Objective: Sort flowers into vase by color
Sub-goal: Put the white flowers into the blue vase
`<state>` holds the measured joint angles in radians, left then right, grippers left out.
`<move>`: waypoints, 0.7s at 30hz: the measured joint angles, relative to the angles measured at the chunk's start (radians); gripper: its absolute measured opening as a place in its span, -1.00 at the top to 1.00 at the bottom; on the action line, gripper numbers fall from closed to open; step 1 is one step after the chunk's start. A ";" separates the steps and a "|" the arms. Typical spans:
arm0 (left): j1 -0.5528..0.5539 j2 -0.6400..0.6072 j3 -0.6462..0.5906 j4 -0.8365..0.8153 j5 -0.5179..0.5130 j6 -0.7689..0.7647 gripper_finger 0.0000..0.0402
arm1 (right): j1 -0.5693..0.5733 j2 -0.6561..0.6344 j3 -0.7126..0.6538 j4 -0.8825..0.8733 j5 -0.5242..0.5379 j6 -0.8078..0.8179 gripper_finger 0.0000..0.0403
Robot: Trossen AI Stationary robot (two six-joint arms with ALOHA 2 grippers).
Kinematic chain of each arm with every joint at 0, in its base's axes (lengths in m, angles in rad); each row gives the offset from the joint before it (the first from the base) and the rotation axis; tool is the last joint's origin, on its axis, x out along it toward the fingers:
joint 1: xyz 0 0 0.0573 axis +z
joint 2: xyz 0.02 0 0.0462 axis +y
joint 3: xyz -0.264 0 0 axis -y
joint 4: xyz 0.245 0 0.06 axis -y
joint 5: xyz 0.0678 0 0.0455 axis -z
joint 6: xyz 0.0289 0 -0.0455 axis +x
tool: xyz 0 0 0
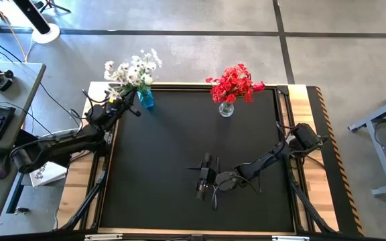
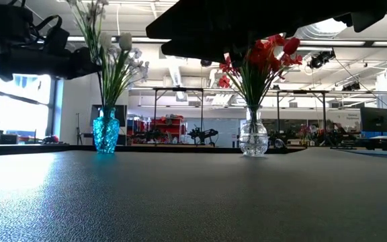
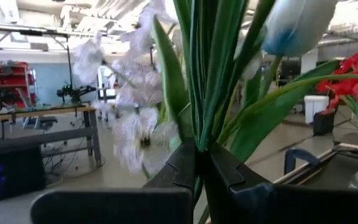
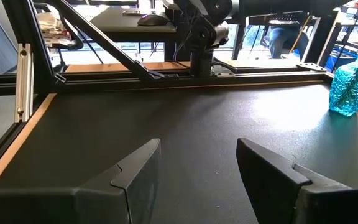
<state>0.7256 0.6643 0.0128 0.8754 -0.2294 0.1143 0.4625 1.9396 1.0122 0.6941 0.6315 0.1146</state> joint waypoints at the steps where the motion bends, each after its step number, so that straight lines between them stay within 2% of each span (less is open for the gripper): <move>1: 0.002 0.012 0.000 0.016 0.009 -0.001 1.00 | 0.000 0.000 0.000 0.000 0.000 0.000 -0.02; 6: 0.002 0.046 0.000 0.037 0.009 -0.021 1.00 | 0.000 0.000 0.000 0.003 0.000 -0.001 -0.02; 11: 0.002 0.082 0.001 0.035 -0.036 -0.073 1.00 | 0.000 0.000 0.000 0.003 0.000 0.000 -0.02; 16: 0.002 0.132 0.013 -0.020 -0.043 -0.103 0.99 | 0.000 0.000 0.000 0.003 0.000 0.000 -0.02; 21: 0.002 0.194 0.059 -0.094 -0.043 -0.112 0.89 | 0.000 0.000 0.000 0.003 0.000 0.000 -0.02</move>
<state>0.7273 0.8581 0.0718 0.7810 -0.2721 0.0025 0.4625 1.9396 1.0122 0.6974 0.6319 0.1150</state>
